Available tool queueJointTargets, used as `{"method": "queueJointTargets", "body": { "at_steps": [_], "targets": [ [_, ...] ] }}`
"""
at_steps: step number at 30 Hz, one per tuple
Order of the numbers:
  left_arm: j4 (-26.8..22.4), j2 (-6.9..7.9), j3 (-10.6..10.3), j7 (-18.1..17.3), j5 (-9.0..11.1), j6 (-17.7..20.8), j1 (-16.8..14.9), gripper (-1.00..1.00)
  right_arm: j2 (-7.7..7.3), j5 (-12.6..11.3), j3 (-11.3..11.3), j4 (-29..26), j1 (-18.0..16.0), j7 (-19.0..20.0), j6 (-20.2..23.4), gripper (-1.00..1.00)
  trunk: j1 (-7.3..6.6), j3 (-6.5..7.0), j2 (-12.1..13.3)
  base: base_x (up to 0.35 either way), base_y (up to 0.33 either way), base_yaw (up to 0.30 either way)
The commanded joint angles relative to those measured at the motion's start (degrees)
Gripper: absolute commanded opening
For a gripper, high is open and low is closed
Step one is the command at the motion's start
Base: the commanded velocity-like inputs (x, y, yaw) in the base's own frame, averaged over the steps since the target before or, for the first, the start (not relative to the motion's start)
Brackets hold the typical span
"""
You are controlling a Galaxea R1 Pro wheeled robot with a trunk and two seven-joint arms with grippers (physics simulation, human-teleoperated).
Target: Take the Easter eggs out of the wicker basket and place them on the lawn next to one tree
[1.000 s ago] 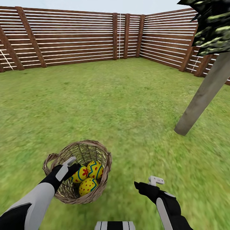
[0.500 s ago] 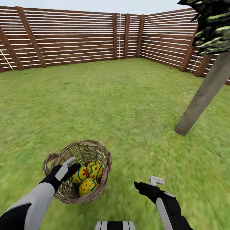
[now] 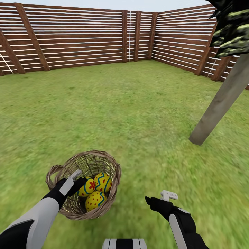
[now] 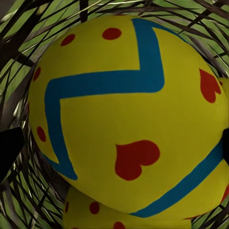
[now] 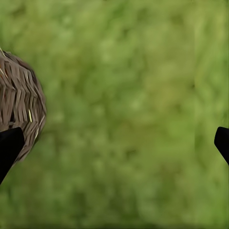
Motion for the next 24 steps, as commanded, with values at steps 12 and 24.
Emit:
{"method": "queueJointTargets", "body": {
  "at_steps": [12, 24],
  "targets": [
    [-0.11, -0.01, 0.02, -0.02, 0.13, 1.11, -0.01, 1.0, 0.03, -0.61, -0.02, -0.07, -0.02, -0.51, 0.21, 1.0, 0.04, -0.49, -0.04, 0.0, 0.0, 0.0],
    [-0.11, -0.01, 0.02, -0.29, 0.12, 1.33, -0.01, 1.0, 0.03, -0.61, -0.02, -0.24, -0.02, -0.51, 0.23, 1.0, 0.04, -0.49, -0.04, 0.0, 0.0, 0.0]
  ]
}}
